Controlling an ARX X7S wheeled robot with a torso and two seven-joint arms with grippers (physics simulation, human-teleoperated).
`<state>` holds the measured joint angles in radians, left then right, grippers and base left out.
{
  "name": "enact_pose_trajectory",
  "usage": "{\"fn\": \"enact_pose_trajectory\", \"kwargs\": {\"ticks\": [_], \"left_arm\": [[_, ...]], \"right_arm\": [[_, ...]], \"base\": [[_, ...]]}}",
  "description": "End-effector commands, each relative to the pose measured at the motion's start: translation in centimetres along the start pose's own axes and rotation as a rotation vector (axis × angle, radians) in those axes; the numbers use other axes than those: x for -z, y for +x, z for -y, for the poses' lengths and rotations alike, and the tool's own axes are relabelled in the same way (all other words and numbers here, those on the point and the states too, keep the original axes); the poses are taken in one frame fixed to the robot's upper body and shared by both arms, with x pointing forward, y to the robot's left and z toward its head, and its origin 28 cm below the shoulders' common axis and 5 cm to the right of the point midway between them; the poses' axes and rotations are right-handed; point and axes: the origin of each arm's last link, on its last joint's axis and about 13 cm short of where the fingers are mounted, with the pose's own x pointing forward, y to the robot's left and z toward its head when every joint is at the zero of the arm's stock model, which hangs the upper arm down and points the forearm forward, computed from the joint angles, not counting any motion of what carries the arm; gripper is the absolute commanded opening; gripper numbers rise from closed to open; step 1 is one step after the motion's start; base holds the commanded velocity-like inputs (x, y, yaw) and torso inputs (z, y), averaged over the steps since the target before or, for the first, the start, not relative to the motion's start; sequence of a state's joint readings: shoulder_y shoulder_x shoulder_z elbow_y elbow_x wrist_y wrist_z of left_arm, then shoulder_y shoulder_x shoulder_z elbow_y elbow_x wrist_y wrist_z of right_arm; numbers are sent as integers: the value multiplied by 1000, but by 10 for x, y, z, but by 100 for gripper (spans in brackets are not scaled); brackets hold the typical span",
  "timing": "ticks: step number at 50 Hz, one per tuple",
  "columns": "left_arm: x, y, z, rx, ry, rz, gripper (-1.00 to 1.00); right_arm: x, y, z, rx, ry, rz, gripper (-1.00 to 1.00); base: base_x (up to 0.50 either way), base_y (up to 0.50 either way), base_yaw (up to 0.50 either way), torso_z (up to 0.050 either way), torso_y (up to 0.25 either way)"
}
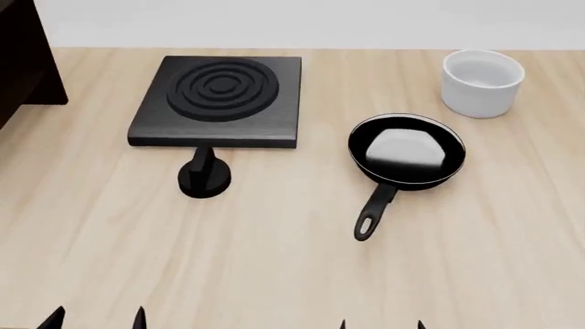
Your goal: Put the frying pan on the cabinet shelf.
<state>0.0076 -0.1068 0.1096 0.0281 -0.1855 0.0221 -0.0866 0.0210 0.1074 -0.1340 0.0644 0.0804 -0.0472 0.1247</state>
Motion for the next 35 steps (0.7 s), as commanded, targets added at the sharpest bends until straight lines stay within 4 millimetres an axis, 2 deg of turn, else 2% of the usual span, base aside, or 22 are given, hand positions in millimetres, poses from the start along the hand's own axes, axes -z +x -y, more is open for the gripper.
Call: {"fn": "enact_pose_trajectory", "kwargs": {"ticks": [1, 25, 35], "left_arm": [[-1, 0, -1, -36, -40, 0, 100], [-2, 0, 1, -19, -22, -26, 100], [0, 1, 1, -9, -13, -28, 100]], "right_arm": [[2, 0, 0, 4, 1, -2, 100], [-5, -2, -1, 4, 2, -1, 100], [-7, -1, 0, 13, 3, 11, 100]], "base": [[0, 0, 0, 0, 0], [0, 0, 0, 0, 0], [186, 439, 0, 0, 0]]}}
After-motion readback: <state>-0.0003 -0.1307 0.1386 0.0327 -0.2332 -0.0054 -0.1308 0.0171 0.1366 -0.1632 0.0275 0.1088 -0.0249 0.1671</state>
